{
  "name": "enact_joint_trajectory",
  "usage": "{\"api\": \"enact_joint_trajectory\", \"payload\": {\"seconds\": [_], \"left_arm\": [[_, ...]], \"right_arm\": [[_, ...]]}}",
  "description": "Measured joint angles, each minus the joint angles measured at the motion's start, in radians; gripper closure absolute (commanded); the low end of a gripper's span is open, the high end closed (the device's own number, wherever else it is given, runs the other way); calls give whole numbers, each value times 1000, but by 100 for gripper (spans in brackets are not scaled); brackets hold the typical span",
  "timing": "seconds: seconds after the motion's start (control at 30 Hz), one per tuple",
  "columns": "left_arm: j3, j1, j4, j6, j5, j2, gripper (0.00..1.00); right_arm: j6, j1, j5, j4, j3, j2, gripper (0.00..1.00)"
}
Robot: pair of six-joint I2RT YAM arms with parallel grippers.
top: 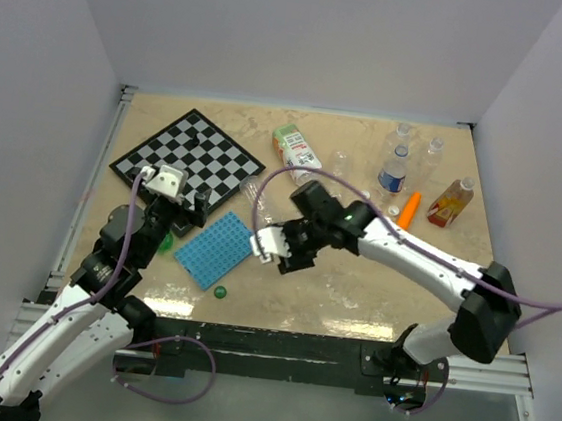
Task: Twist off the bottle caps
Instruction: Pick up the plastic bottle at the center of the board.
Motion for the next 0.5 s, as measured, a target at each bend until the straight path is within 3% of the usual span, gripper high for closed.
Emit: {"api": "enact_joint_trajectory", "payload": {"seconds": [0.1, 0.33, 0.5], "left_arm": [[0, 0, 0, 0, 61, 32, 1], [0, 0, -5, 0, 211, 126, 2], [0, 0, -12, 0, 250, 150, 1]], "right_arm": [[4, -157, -83, 15, -33, -110, 36], [121, -525, -353, 168, -216, -386, 2], [314, -601, -474, 356, -371, -505, 2]]}}
